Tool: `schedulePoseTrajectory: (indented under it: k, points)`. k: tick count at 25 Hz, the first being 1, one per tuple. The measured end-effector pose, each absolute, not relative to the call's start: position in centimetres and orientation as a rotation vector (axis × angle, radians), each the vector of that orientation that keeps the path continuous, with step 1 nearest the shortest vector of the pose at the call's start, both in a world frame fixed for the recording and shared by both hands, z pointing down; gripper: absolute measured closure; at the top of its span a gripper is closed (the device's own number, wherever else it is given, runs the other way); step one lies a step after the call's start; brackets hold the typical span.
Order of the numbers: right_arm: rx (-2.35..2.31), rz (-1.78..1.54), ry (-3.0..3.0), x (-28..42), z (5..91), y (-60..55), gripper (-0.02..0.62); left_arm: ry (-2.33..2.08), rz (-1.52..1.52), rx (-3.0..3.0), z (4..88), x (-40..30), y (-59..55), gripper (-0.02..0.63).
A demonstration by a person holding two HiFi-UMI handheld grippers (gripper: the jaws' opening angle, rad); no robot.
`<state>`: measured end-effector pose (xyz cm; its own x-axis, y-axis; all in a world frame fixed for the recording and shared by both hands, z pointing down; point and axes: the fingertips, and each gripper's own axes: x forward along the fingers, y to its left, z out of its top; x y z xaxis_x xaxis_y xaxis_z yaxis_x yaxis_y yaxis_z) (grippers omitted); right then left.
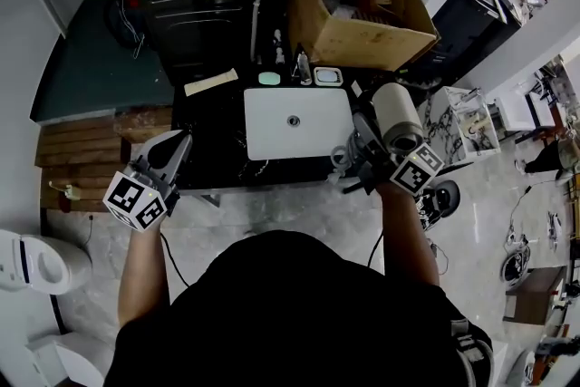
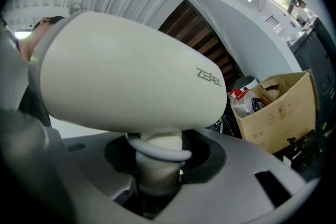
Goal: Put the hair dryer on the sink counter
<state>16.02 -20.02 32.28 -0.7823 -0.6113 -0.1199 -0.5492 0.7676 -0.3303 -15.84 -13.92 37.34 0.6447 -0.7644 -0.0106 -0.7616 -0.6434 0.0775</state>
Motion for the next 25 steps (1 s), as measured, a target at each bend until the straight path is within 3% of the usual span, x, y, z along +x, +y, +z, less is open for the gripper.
schedulePoseTrajectory:
  k: [25]
  points:
    - [-0.921, -0.444, 2.733, 11.1, 33.7, -21.8, 0.425, -1.27, -0.064, 2.779, 38.9, -20.2, -15.4, 0.591]
